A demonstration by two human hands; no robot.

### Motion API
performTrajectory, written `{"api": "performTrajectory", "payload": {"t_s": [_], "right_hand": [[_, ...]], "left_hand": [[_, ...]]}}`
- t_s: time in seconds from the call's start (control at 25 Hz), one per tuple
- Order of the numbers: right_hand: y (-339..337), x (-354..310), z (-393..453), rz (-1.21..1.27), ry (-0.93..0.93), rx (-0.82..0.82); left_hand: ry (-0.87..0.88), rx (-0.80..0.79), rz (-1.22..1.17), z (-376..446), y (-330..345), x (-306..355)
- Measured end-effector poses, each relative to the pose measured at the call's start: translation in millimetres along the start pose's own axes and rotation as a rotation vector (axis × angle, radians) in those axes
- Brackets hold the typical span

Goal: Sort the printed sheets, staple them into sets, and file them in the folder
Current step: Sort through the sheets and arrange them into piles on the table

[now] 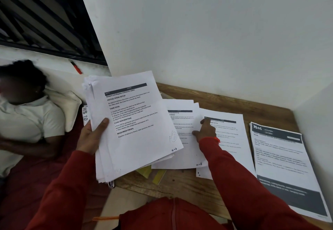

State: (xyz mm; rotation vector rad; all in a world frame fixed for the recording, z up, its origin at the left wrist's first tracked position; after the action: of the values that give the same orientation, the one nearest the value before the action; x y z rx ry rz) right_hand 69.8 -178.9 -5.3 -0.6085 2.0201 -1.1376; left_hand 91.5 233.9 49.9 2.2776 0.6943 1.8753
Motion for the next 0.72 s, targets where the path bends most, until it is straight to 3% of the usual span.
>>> {"api": "performTrajectory", "payload": {"t_s": [0.24, 0.4, 0.56, 0.72], "right_hand": [[0.8, -9.2, -1.1, 0.111, -0.032, -0.04], [15.1, -34.7, -4.0, -0.046, -0.093, -0.007], [26.4, -39.4, -7.6, -0.263, 0.008, 0.01], [31.4, -39.0, -3.6, -0.247, 0.068, -0.017]], "left_hand": [[0.006, 0.021, 0.002, 1.8, -6.6, 2.1], [0.007, 0.018, -0.003, 1.4, -12.3, 3.6], [-0.001, 0.043, -0.008, 3.2, -20.4, 6.8], [0.002, 0.049, -0.004, 6.2, -24.8, 8.4]]}}
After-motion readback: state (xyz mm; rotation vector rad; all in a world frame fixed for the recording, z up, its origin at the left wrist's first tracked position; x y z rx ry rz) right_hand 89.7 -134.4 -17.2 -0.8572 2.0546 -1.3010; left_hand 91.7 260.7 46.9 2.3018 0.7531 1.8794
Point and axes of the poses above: each hand's wrist, its own z-axis towards the middle knuckle, its own y-axis out of the palm, x = y × z, the point moved 8 cm from there along z, towards the middle knuckle, and after that the axes turned 14 degrees about -z, right-handed, at the moved point
